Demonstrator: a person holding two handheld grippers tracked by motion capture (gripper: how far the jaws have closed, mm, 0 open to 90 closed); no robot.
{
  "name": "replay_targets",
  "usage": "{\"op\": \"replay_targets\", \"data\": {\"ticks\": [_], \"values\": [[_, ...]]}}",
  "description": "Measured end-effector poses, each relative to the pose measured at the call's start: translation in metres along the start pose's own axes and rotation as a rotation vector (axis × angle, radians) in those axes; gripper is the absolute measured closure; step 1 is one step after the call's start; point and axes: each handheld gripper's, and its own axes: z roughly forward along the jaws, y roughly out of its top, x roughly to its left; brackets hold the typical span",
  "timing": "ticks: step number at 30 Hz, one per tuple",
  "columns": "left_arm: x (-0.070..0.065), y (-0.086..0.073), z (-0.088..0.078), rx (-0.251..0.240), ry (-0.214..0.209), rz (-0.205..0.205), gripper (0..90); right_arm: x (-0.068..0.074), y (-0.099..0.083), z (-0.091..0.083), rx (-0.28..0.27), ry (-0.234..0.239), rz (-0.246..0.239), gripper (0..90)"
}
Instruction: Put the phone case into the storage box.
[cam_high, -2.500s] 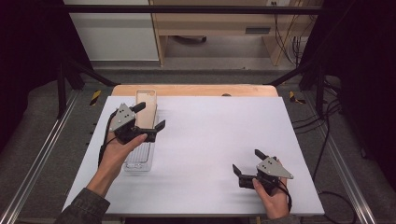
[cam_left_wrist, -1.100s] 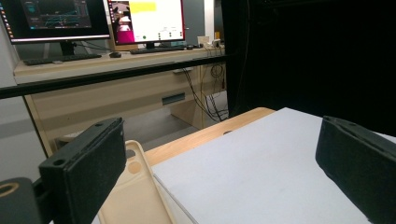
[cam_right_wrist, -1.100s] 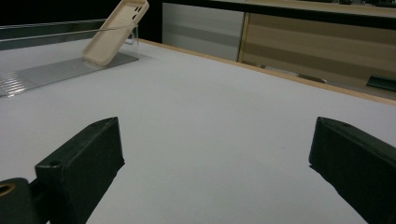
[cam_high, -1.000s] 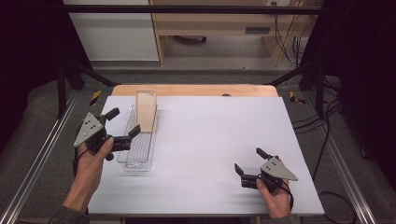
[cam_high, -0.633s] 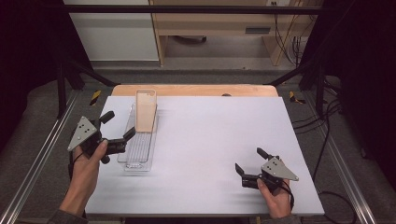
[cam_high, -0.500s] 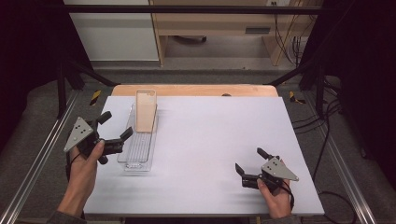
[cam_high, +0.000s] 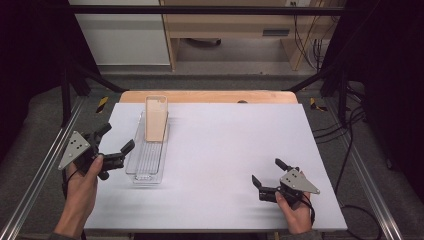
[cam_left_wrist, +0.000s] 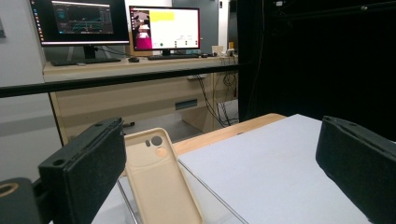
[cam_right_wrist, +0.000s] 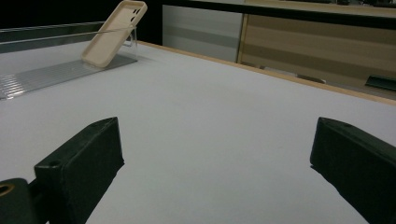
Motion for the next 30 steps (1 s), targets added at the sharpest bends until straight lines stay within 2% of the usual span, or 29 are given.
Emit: {"op": "replay_targets", "data": {"ticks": [18, 30], "values": [[0.005, -0.002, -0.019, -0.018, 0.028, 0.021, 0.9, 0.000, 0.000, 0.000, 0.001, -0.001, -0.001, 2.3], [0.007, -0.015, -0.028, -0.014, 0.047, 0.004, 0.9, 0.000, 0.000, 0.000, 0.001, -0.002, -0.003, 2.4]]}}
